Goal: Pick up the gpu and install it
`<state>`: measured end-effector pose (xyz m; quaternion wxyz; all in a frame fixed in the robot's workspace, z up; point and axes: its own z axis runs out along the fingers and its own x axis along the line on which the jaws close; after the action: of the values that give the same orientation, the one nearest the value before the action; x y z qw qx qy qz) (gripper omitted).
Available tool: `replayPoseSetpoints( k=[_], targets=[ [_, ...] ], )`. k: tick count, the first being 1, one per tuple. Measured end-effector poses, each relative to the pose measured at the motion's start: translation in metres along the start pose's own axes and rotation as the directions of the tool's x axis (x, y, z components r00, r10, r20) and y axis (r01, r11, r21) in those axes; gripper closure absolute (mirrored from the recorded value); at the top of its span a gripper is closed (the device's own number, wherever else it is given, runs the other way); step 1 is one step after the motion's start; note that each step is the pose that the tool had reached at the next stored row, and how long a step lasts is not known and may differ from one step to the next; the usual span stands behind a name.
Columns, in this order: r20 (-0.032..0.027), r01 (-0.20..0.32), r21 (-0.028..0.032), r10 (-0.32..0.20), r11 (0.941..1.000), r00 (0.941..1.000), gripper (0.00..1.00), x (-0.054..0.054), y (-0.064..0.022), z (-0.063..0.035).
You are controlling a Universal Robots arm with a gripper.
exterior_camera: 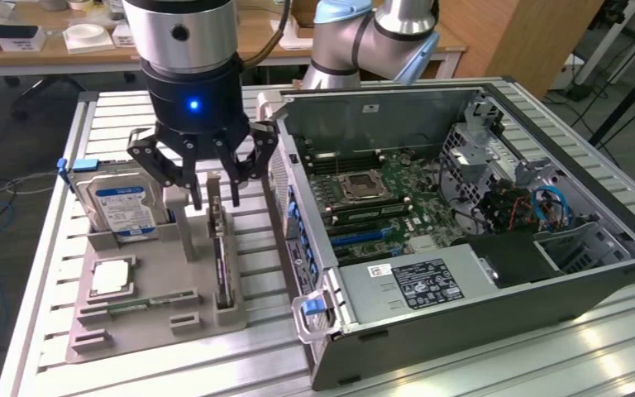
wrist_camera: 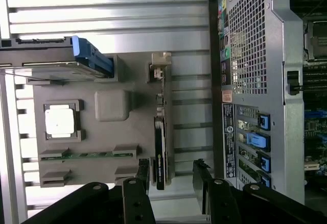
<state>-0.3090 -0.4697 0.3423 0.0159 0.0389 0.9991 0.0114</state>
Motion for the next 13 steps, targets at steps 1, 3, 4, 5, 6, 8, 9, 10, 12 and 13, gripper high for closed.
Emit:
replayPoseSetpoints(
  k=[1, 3, 4, 5, 6, 8, 9, 10, 12, 13],
  targets=[
    [0.0, 0.0, -0.0002, 0.0, 1.0, 1.0, 0.53, 0.0, 0.0, 0.0009],
    [0.0, 0.0, -0.0002, 0.0, 1.0, 1.0, 0.53, 0.0001, -0.0001, 0.0025],
    [-0.0001, 0.0, -0.0002, 0.0, 1.0, 1.0, 0.53, 0.0001, -0.0001, 0.0033],
    [-0.0001, 0.0, -0.0002, 0.0, 1.0, 1.0, 0.53, 0.0001, -0.0001, 0.004],
    [-0.0001, 0.0, -0.0001, 0.0, 1.0, 1.0, 0.53, 0.0001, -0.0001, 0.0046],
    [-0.0001, 0.0, -0.0001, 0.0, 1.0, 1.0, 0.53, 0.0001, -0.0001, 0.0056],
    [-0.0002, 0.0, 0.0, 0.0, 1.0, 1.0, 0.53, 0.0002, -0.0002, 0.0057],
    [-0.0003, 0.0, 0.0, 0.0, 1.0, 1.0, 0.53, 0.0002, -0.0002, 0.0057],
    [0.0, 0.0, -0.0002, 0.0, 1.0, 1.0, 0.53, 0.0002, -0.0001, 0.0059],
    [0.0, 0.0, -0.0002, 0.0, 1.0, 1.0, 0.53, 0.0002, -0.0001, 0.0059]
  ],
)
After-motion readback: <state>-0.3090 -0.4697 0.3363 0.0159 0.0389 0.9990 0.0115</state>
